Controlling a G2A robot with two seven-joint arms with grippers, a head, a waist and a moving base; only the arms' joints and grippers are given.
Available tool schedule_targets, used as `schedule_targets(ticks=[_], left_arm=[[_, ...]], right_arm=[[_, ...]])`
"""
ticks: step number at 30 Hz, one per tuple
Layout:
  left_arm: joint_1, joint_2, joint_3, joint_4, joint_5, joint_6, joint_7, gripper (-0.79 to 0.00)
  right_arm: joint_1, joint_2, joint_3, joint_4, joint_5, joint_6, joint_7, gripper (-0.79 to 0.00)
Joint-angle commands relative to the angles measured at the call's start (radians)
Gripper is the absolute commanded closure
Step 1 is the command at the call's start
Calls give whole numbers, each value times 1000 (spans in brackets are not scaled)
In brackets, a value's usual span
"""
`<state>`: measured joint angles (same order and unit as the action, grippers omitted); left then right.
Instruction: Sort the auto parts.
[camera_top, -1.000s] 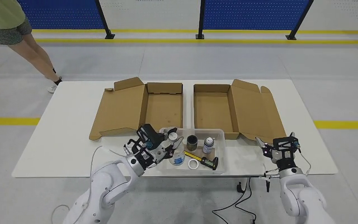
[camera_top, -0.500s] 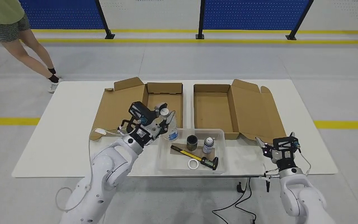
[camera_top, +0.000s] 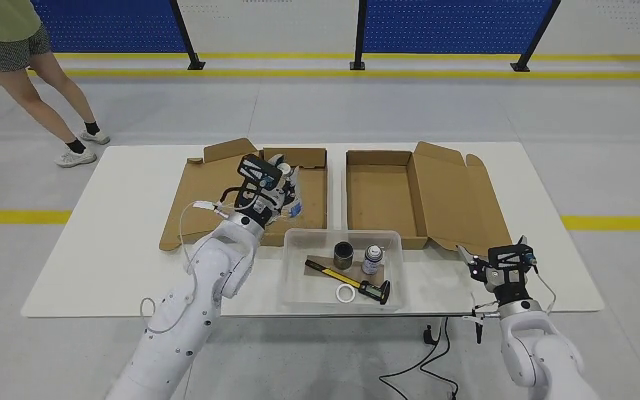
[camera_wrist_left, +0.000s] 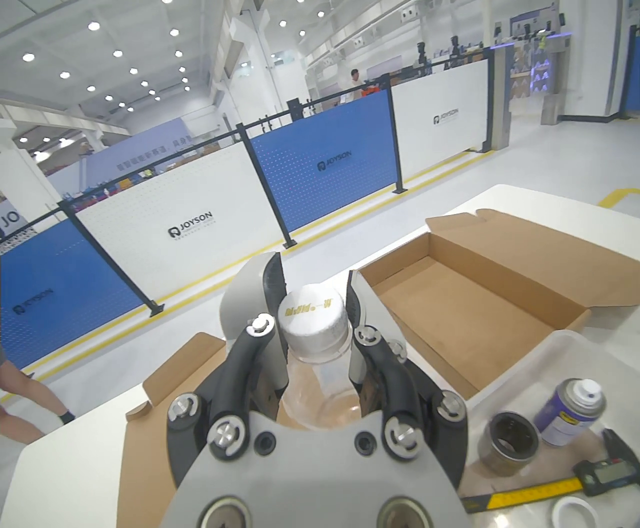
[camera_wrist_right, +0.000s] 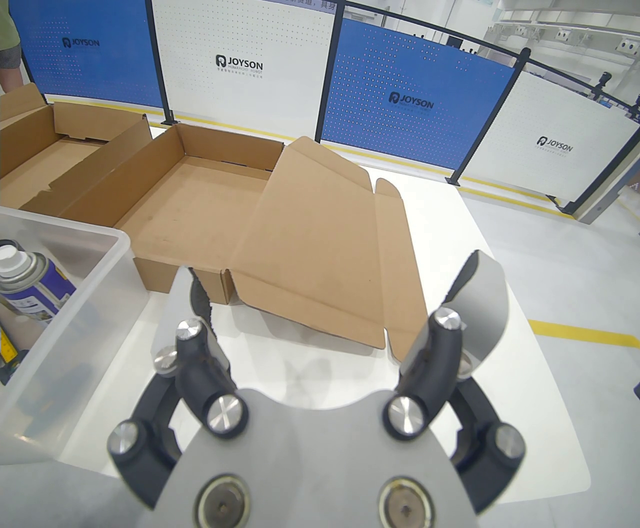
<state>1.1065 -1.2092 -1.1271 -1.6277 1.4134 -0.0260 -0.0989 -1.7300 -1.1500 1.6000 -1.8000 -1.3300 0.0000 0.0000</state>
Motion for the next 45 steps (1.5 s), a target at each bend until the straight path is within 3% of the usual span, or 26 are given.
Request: schedule_targets(ticks=[1, 15, 31, 34, 37, 39, 40, 45], left_arm=[[-23, -6, 21, 45, 25, 15, 17, 0], [-141, -55, 116, 348, 65, 87, 123, 0], [-194, -96, 152, 546, 62, 118, 249, 0], [-204, -102, 152, 571, 59, 122, 254, -252], [-213, -105, 155, 593, 86, 126, 259, -428], [-216, -108, 154, 601, 85, 126, 259, -739], [-219, -109, 154, 605, 94, 131, 260, -785], [-226, -113, 155, 620, 127, 129, 259, -785]], right_arm=[[0, 0, 0, 0, 0, 0, 0, -785], [0, 0, 0, 0, 0, 0, 0, -785], [0, 0, 0, 0, 0, 0, 0, -785], [0, 0, 0, 0, 0, 0, 0, -785], [0, 0, 0, 0, 0, 0, 0, -785], [0, 0, 0, 0, 0, 0, 0, -785], [0, 0, 0, 0, 0, 0, 0, -785], [0, 0, 0, 0, 0, 0, 0, -785]])
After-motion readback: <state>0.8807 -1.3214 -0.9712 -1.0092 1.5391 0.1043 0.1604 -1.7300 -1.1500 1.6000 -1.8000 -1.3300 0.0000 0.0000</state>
